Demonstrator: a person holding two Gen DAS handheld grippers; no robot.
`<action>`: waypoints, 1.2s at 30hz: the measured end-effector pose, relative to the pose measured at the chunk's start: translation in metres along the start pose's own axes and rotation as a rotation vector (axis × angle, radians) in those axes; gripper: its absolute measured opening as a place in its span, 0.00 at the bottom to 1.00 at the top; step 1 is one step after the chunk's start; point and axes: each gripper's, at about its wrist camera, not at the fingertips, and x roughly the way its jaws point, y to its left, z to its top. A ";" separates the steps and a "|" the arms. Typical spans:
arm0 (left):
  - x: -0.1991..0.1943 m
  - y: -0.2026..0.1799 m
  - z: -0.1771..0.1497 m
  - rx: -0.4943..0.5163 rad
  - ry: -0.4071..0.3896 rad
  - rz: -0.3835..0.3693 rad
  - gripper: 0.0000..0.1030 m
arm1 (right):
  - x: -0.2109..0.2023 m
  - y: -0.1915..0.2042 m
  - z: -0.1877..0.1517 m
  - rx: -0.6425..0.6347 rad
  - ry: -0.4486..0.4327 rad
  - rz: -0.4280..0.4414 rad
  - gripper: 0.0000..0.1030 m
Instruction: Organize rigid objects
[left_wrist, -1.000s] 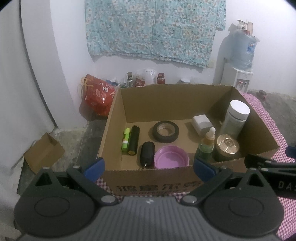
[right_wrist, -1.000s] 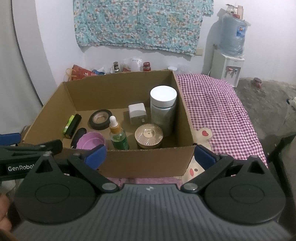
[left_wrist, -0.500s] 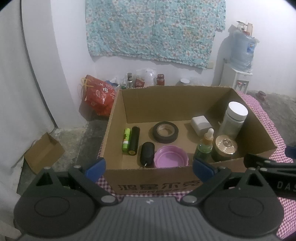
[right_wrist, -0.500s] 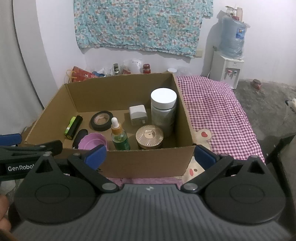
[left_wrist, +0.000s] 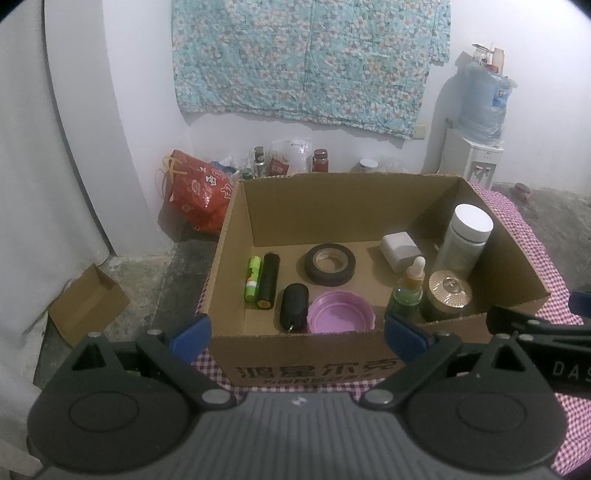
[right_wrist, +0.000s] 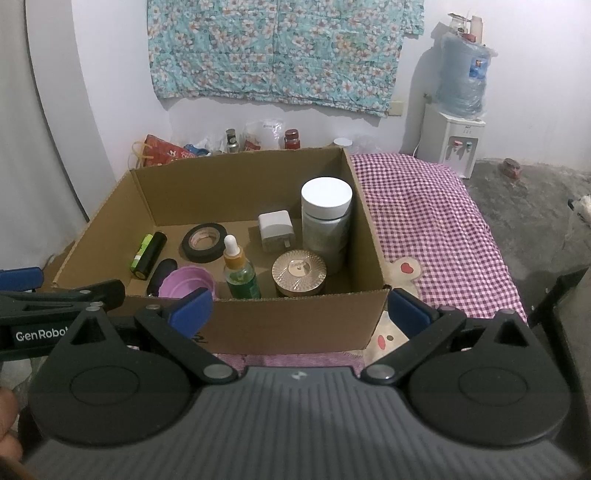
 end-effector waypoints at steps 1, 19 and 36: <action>0.000 0.000 0.000 0.000 -0.001 0.000 0.97 | 0.000 0.000 0.000 0.000 -0.001 0.000 0.99; -0.002 -0.002 0.000 0.001 -0.003 0.004 0.97 | -0.001 0.002 -0.002 0.009 0.004 -0.001 0.99; -0.004 -0.003 -0.001 0.000 -0.004 0.004 0.96 | -0.001 0.001 -0.002 0.010 0.005 -0.001 0.99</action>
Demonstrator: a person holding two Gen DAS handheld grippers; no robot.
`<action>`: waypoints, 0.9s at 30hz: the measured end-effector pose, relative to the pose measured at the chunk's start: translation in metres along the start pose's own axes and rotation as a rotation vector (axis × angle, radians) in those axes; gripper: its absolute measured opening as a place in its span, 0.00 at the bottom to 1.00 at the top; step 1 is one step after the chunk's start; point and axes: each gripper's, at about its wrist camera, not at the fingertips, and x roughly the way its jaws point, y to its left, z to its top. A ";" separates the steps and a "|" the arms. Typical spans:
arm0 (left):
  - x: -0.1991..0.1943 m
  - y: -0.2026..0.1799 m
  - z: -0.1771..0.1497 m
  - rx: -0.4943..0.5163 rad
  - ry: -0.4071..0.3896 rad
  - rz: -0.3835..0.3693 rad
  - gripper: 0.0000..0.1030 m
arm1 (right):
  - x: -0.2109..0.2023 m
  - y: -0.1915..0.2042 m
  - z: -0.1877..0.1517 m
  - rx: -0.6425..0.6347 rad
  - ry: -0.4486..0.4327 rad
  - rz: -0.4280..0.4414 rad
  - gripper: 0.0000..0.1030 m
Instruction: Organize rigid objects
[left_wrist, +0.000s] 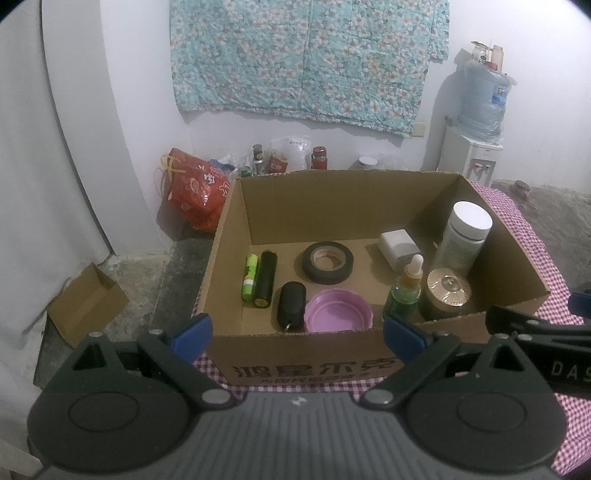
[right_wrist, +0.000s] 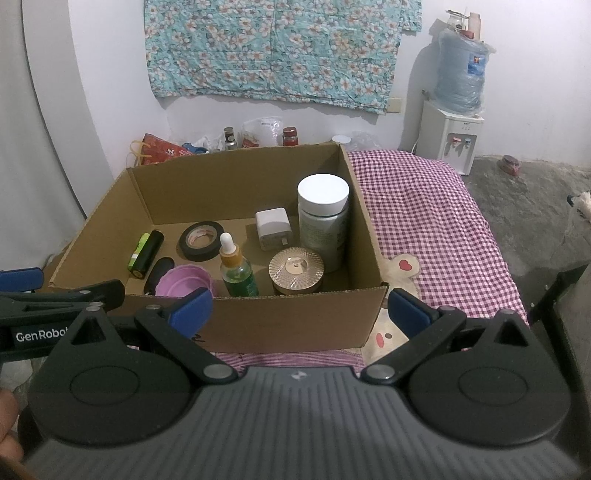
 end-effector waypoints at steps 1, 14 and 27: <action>0.001 0.000 0.000 0.001 0.000 0.001 0.96 | 0.000 0.000 0.000 0.000 0.000 0.001 0.99; 0.000 0.000 0.000 0.001 -0.002 0.001 0.96 | 0.000 0.000 0.000 0.000 0.000 0.001 0.99; 0.000 0.001 0.000 0.001 -0.003 0.001 0.96 | 0.000 0.000 0.000 0.000 0.001 0.000 0.99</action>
